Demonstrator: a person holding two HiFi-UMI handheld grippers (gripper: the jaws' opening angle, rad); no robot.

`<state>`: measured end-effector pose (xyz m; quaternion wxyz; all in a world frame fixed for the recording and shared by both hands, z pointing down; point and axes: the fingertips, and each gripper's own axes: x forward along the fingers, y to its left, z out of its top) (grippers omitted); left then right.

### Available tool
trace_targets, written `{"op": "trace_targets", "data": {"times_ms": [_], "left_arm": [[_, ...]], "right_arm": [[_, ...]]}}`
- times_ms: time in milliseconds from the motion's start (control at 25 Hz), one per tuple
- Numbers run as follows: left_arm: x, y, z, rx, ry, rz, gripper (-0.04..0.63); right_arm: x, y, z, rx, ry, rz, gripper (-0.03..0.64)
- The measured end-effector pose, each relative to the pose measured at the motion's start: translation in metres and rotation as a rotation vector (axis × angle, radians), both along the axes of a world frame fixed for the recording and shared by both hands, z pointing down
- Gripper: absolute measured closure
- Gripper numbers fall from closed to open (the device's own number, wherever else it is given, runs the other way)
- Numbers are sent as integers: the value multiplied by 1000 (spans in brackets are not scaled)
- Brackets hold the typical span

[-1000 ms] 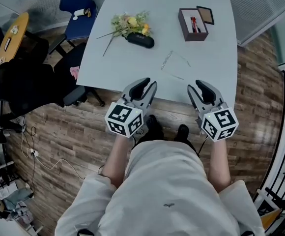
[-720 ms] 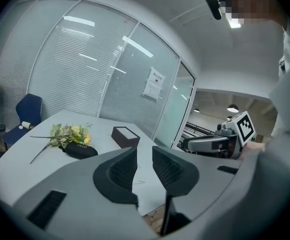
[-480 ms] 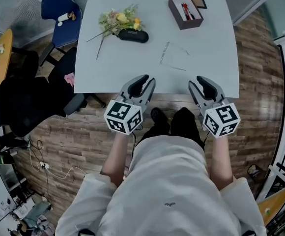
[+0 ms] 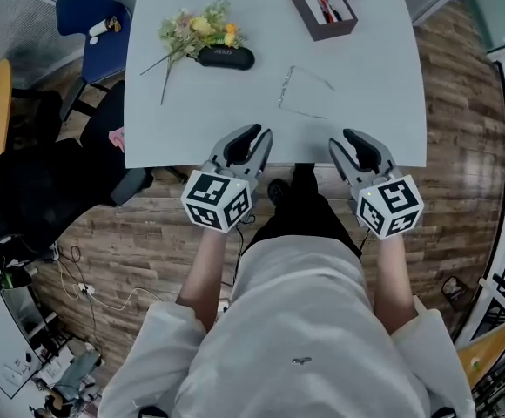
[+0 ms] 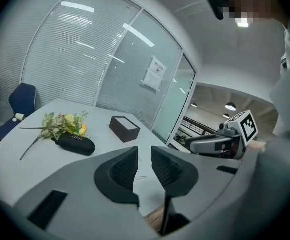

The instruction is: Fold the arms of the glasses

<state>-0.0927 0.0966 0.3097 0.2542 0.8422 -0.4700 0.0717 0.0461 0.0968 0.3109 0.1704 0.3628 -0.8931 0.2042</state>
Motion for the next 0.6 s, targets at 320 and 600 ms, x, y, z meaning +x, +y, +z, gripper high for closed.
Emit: {"op": "trace_targets", "data": {"times_ms": [320,600], "left_arm": [[0,-32,6,-29,-23,-45,508],[7,-59,17,-59,-52,-67,511]], "right_arm": [[-8,-42,4,-3,-12,-77,477],[-15,-73,15,-12,-8,-170,477]]}}
